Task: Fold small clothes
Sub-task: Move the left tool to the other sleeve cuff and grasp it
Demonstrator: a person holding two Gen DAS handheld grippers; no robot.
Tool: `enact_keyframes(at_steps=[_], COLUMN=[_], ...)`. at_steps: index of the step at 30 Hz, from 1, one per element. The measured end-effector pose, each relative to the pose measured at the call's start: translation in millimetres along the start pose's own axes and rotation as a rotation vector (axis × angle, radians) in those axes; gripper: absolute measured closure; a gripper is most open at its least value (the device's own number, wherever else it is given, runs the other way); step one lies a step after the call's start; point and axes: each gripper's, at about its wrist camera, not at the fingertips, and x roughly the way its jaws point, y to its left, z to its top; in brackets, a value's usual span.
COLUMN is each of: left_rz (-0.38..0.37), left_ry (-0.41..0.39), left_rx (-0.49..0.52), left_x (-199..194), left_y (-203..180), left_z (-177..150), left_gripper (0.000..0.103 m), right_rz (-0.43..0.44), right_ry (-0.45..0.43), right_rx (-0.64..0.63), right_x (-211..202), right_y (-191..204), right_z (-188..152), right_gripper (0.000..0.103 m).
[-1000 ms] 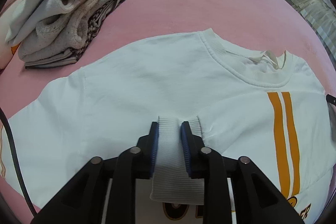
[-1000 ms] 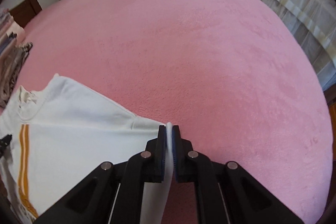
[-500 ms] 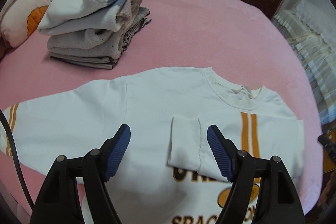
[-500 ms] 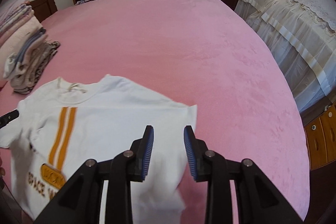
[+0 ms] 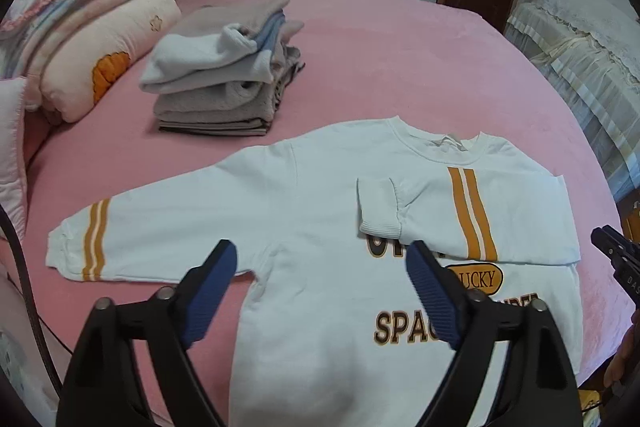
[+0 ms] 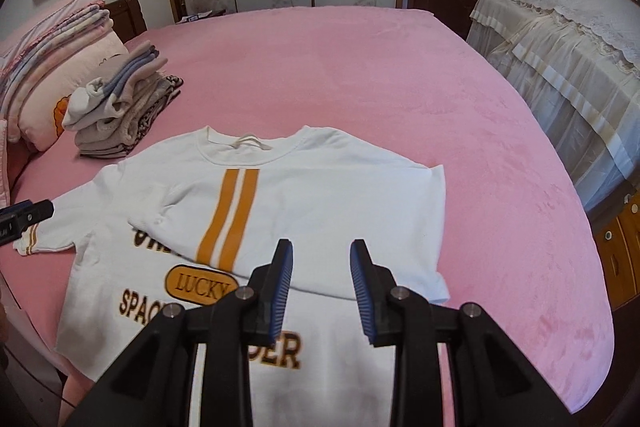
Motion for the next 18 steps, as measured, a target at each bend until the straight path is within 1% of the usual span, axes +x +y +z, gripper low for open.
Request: enact_keyframes(at_steps=[2, 6, 11, 16, 18], left_rz=[-0.002, 0.045, 0.088, 0.078, 0.085], left_ry=[-0.015, -0.021, -0.019, -0.007, -0.008], left_rx=[-0.010, -0.044, -0.050, -0.103, -0.106], left_x=[-12, -26, -34, -38, -40], left_y=[4, 19, 44, 79, 88], left_z=[-4, -10, -16, -20, -20], left_gripper=[0.013, 0.012, 0.012, 0.012, 0.012], right_rz=[0.010, 0.057, 0.113, 0.159, 0.181], right_ry=[-0.008, -0.024, -0.051, -0.059, -0.058], right_rx=[0.000, -0.007, -0.050, -0.112, -0.135], right_x=[-5, -14, -23, -28, -29], right_y=[12, 39, 81, 128, 144], right_z=[-2, 0, 6, 9, 10], right_gripper=[0.073, 0.073, 0.073, 0.073, 0.073])
